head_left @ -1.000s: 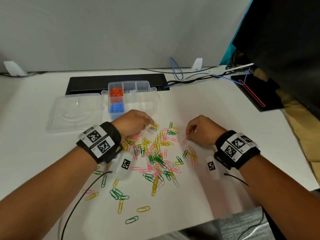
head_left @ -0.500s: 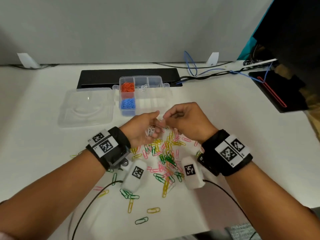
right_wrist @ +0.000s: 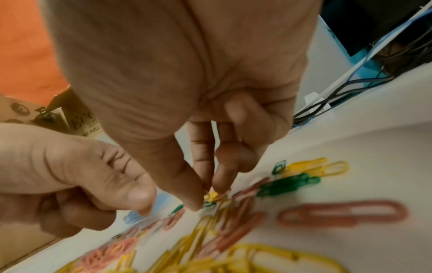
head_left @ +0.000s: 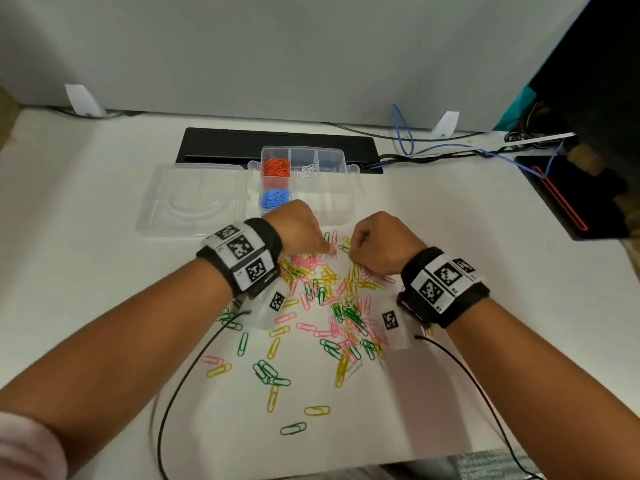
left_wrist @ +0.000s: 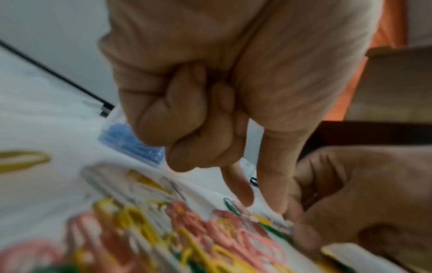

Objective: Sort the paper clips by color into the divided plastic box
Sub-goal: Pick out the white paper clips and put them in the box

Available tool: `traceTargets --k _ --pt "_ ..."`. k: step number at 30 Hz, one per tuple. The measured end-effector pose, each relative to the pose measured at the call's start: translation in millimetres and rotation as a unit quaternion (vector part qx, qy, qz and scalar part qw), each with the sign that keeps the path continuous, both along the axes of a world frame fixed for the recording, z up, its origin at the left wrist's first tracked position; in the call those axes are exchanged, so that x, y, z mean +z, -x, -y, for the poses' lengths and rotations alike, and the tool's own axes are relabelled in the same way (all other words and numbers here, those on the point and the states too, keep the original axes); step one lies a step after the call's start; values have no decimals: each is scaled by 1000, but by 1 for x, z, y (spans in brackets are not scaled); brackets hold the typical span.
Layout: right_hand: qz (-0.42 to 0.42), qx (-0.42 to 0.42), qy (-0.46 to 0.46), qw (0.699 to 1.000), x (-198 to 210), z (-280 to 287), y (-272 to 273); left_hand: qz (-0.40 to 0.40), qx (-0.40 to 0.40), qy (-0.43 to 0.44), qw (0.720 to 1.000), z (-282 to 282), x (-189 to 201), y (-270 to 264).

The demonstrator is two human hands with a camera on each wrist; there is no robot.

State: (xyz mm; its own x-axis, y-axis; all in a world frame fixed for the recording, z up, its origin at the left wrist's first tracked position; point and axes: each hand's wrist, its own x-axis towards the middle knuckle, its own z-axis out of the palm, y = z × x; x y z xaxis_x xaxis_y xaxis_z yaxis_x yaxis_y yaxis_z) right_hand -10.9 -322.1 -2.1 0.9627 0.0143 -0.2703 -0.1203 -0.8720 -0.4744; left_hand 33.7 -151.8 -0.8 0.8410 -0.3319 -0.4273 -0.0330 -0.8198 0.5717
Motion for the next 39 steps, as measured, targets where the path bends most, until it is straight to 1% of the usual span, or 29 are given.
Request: traceTargets --k 2,4,6,9,12,14,15,16,17,18,19,20,22,25,27,29,30,31,32,33,34,36,37,39 --pt "11 28 -38 999 7 0 5 36 -37 -67 996 8 2 -2" --pt "-18 88 -73 993 15 -1 14 67 -64 -107 990 14 3 -2" --pt "-46 147 -51 987 19 0 24 72 -78 -123 987 17 2 -1" --pt "-62 181 22 981 17 2 36 44 -86 -119 988 18 3 -1" --pt "-65 194 30 978 10 6 42 18 -77 -72 994 15 7 2" --pt "-47 203 37 977 7 10 44 -13 -32 14 999 13 12 9" --pt "-38 207 45 977 6 11 45 -50 9 83 995 12 15 13" --pt "-30 211 53 976 5 13 46 -101 56 158 981 11 16 18" --pt "-23 214 56 975 5 14 47 -151 98 227 957 9 17 24" --pt "-18 213 56 975 4 16 48 -193 129 278 932 8 16 30" --pt "-12 207 47 977 4 17 49 -219 150 310 913 6 14 35" --pt "-5 194 23 981 5 19 50 -232 161 327 902 5 12 39" --pt "9 152 -66 986 10 20 50 -240 173 347 890 5 7 46" --pt "31 116 -194 974 25 13 52 -267 185 361 875 9 1 56" --pt "36 111 -250 961 32 4 54 -299 182 370 860 12 -3 63" --pt "54 76 -291 952 30 0 54 -335 177 383 843 12 -6 68" --pt "75 51 -292 952 25 1 53 -348 180 389 834 11 -7 69" --pt "99 31 -270 957 20 1 52 -354 190 393 827 8 -7 69" --pt "111 22 -231 966 14 1 52 -347 203 391 828 5 -9 68" --pt "100 26 -181 978 9 0 54 -332 212 387 834 1 -9 67" --pt "68 41 -128 989 4 -2 56 -314 218 382 841 -2 -8 66" --pt "-12 74 -44 996 -4 -10 61 -292 224 374 851 -9 -7 64" --pt "-36 80 -21 996 -7 -12 62 -285 224 369 856 -12 -5 64" --pt "-41 78 0 996 -9 -13 61 -268 214 362 867 -16 -1 64"
